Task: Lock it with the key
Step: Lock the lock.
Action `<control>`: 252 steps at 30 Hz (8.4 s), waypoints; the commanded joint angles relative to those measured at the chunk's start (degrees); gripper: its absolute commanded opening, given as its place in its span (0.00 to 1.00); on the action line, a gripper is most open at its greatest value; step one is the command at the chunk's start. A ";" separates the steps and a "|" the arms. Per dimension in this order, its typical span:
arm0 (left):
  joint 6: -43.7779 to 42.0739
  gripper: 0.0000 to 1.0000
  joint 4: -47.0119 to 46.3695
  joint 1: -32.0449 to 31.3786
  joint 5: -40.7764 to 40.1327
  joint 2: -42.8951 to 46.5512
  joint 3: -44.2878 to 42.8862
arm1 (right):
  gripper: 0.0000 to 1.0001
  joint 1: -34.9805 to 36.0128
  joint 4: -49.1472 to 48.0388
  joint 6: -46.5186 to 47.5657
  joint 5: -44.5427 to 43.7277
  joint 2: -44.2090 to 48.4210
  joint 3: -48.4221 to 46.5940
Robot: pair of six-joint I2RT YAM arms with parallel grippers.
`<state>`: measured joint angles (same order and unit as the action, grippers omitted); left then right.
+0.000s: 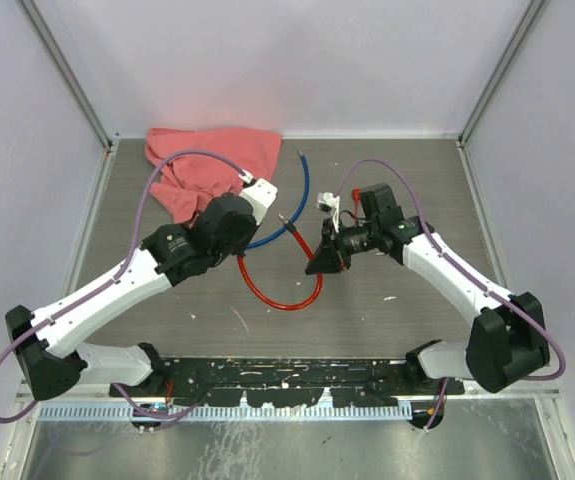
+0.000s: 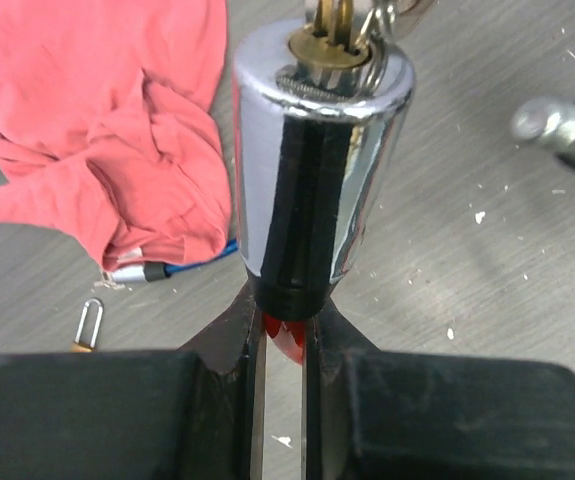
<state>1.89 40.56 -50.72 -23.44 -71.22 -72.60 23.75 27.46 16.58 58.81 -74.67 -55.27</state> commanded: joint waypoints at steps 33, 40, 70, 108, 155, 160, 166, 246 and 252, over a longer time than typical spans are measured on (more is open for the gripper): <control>-12.72 0.00 -24.43 -4.61 -10.34 0.82 6.26 | 0.01 5.96 -21.59 -35.12 15.37 3.41 4.85; -12.04 0.00 -24.36 -4.68 -9.14 0.78 6.61 | 0.01 5.96 -25.00 -38.47 15.37 2.47 5.35; -12.09 0.00 -24.59 -5.42 -8.77 1.31 7.53 | 0.01 5.98 -27.46 -41.70 14.89 0.53 7.25; -14.06 0.00 -23.59 -6.15 -7.15 2.08 9.99 | 0.01 5.54 -30.90 -48.21 14.95 -0.43 6.55; -26.00 0.00 -16.01 -8.72 -4.07 3.90 11.89 | 0.01 2.99 -33.18 -54.02 16.81 -0.26 1.80; -25.04 0.00 -15.85 -8.75 -1.60 5.07 11.60 | 0.01 2.98 -14.33 -27.36 12.52 -1.79 -2.38; -24.32 0.02 -14.81 -8.74 2.48 5.81 10.72 | 0.01 3.02 -10.11 -8.39 7.84 -2.01 -1.83; -71.93 0.00 -87.07 -20.43 -30.75 -33.64 25.55 | 0.12 -3.34 -66.35 6.72 -1.89 -14.58 20.11; -71.40 0.00 -87.15 -20.59 -31.05 -33.42 26.72 | 0.20 -3.92 -62.38 10.44 -0.34 -13.65 20.68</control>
<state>-68.42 -49.56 -69.73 -63.26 -102.04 -47.42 18.15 -30.79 22.57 49.30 -90.43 -33.93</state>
